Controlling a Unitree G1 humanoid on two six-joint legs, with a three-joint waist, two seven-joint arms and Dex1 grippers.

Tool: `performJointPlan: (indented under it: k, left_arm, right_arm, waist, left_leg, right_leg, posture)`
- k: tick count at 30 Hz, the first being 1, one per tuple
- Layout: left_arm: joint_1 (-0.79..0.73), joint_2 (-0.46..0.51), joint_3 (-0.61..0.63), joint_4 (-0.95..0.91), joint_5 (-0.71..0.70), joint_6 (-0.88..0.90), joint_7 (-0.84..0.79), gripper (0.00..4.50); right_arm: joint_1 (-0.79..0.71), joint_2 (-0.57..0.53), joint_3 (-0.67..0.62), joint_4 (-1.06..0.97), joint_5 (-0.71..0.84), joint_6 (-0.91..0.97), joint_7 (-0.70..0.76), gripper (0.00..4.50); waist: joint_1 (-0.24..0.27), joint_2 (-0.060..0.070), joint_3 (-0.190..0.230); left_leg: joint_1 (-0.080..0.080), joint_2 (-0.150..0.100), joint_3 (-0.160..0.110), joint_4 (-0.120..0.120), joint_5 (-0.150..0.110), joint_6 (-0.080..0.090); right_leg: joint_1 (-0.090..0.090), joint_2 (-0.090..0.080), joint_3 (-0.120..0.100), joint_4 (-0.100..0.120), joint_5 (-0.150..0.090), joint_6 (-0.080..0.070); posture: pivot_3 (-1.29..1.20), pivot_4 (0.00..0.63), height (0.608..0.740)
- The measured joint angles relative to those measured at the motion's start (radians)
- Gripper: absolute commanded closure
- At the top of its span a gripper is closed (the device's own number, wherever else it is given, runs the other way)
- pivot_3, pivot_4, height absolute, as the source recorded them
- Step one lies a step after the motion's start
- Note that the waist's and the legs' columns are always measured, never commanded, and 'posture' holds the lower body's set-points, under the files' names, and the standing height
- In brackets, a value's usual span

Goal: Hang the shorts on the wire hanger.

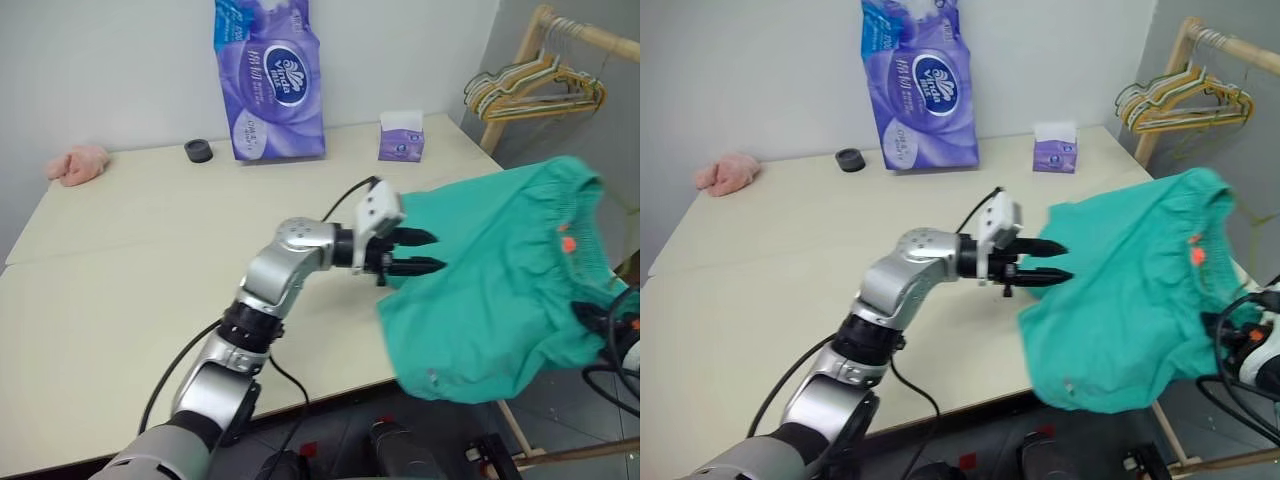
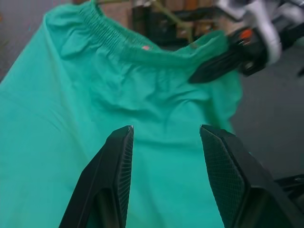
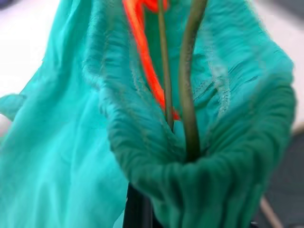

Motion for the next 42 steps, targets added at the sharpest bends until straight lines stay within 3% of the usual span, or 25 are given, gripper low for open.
performJointPlan:
  k: [5,9,14,16,21,27,36,42]
  left_arm:
    - [-0.004,-0.034,-0.018,0.012,0.001,-0.021,0.012,2.16]
    - [-0.031,-0.078,-0.036,0.035,0.002,-0.049,0.014,2.16]
    - [-0.053,-0.103,-0.042,0.041,0.002,-0.07,0.016,2.16]
    - [-0.053,-0.107,-0.043,0.041,0.002,-0.07,0.017,2.16]
    - [-0.055,-0.109,-0.043,0.041,0.003,-0.074,0.017,2.16]
    - [-0.081,-0.122,-0.043,0.058,0.006,-0.102,0.018,2.16]
    - [-0.14,-0.175,-0.041,0.105,0.003,-0.135,0.018,2.16]
    - [-0.229,-0.209,-0.024,0.25,0.017,-0.199,0.039,2.16]
  right_arm:
    - [-0.042,-0.029,-0.085,0.075,0.191,0.0,-0.319,4.5]
    - [-0.179,-0.152,-0.101,0.206,0.275,0.0,-0.577,4.5]
    - [-0.249,-0.29,-0.076,0.364,0.347,0.0,-0.735,4.5]
    - [-0.281,-0.377,-0.05,0.461,0.341,0.0,-0.752,4.5]
    - [-0.325,-0.474,-0.002,0.625,0.32,0.0,-0.75,4.5]
    - [-0.383,-0.646,0.101,0.917,0.227,0.0,-0.626,4.5]
    - [-0.397,-0.669,0.16,1.031,0.125,0.0,-0.482,4.5]
    - [-0.388,-0.663,0.159,1.038,0.06,0.0,-0.421,4.5]
  waist:
    - [-0.051,0.007,0.009]
    - [-0.079,0.013,0.02]
    - [-0.092,0.012,0.022]
    - [-0.095,0.015,0.024]
    - [-0.097,0.015,0.026]
    - [-0.105,0.013,0.033]
    - [-0.114,0.013,0.034]
    - [-0.114,0.013,0.034]
  left_leg:
    - [0.0,0.0,0.001,-0.001,-0.002,0.003]
    - [-0.002,-0.004,0.005,-0.001,-0.003,0.005]
    - [-0.001,-0.003,0.006,-0.002,-0.004,0.008]
    - [0.0,-0.003,0.01,-0.003,-0.005,0.008]
    - [0.002,-0.001,0.02,-0.006,-0.005,0.009]
    - [0.01,-0.002,0.031,-0.012,-0.006,0.011]
    - [0.011,-0.003,0.032,-0.013,-0.009,0.016]
    - [0.012,-0.003,0.032,-0.013,-0.009,0.016]
  right_leg:
    - [0.0,0.001,0.001,-0.002,-0.001,0.001]
    - [0.0,-0.001,0.004,-0.006,-0.002,0.003]
    - [0.0,0.0,0.006,-0.008,-0.002,0.003]
    - [0.0,0.0,0.01,-0.009,-0.003,0.004]
    - [0.001,0.003,0.02,-0.015,-0.002,0.005]
    - [0.006,0.002,0.029,-0.026,0.001,0.012]
    - [0.01,0.001,0.031,-0.034,0.003,0.017]
    - [0.011,0.001,0.032,-0.034,0.004,0.018]
  posture:
    - [-0.49,0.153,0.74]
    - [-0.48,0.154,0.74]
    - [-0.47,0.157,0.74]
    - [-0.47,0.158,0.74]
    - [-0.46,0.163,0.74]
    - [-0.45,0.161,0.74]
    - [-0.41,0.154,0.74]
    - [-0.4,0.149,0.74]
